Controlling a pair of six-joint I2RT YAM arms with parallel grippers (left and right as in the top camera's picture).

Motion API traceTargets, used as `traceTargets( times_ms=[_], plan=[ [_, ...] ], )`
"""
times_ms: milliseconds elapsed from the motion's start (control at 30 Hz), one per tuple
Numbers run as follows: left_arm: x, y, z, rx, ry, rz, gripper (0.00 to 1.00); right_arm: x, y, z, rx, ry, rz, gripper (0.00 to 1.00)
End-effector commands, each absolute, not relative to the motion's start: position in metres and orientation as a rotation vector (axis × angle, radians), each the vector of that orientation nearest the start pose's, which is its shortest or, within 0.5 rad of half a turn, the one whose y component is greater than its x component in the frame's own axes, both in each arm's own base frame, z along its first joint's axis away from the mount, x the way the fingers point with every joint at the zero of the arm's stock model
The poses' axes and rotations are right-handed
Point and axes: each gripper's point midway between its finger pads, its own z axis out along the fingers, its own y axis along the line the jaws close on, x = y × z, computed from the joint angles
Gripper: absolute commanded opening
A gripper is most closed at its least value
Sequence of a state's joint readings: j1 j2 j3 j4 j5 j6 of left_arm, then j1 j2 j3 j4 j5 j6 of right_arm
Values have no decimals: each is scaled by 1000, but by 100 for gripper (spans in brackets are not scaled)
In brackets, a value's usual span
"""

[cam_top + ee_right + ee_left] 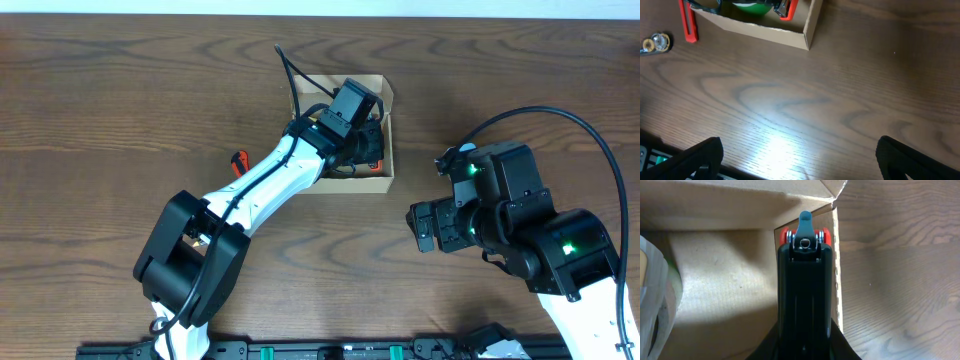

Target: Pack container

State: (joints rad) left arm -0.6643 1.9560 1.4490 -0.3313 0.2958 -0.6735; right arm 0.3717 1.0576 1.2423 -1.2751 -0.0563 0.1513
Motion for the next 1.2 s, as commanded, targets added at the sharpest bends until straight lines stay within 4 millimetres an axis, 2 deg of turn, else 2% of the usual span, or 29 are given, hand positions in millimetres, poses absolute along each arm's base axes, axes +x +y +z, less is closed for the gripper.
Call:
traceTargets(
  times_ms=[0, 467, 500, 533, 600, 700, 900, 1000, 1167],
  plan=[
    [381, -367, 116, 138, 2582, -919, 6, 213, 96, 230, -337, 2659, 247, 99],
    [382, -372, 114, 145, 2568, -918, 6, 213, 96, 230, -337, 2659, 247, 99],
    [382, -372, 114, 145, 2567, -918, 13, 213, 96, 230, -337, 2659, 247, 99],
    [382, -372, 114, 145, 2567, -918, 26, 213, 96, 230, -337, 2659, 247, 99],
    [383, -372, 115, 146, 2564, -921, 45, 213, 96, 230, -337, 2659, 247, 99],
    [383, -374, 117, 152, 2553, -936, 50, 213, 96, 230, -337, 2659, 247, 99],
    [385, -375, 121, 159, 2537, -942, 48, 213, 96, 230, -337, 2659, 247, 99],
    [386, -376, 131, 186, 2510, -950, 45, 213, 96, 230, -337, 2659, 247, 99],
    [387, -377, 181, 299, 2377, -964, 45, 213, 96, 230, -337, 2659, 247, 99]
  ],
)
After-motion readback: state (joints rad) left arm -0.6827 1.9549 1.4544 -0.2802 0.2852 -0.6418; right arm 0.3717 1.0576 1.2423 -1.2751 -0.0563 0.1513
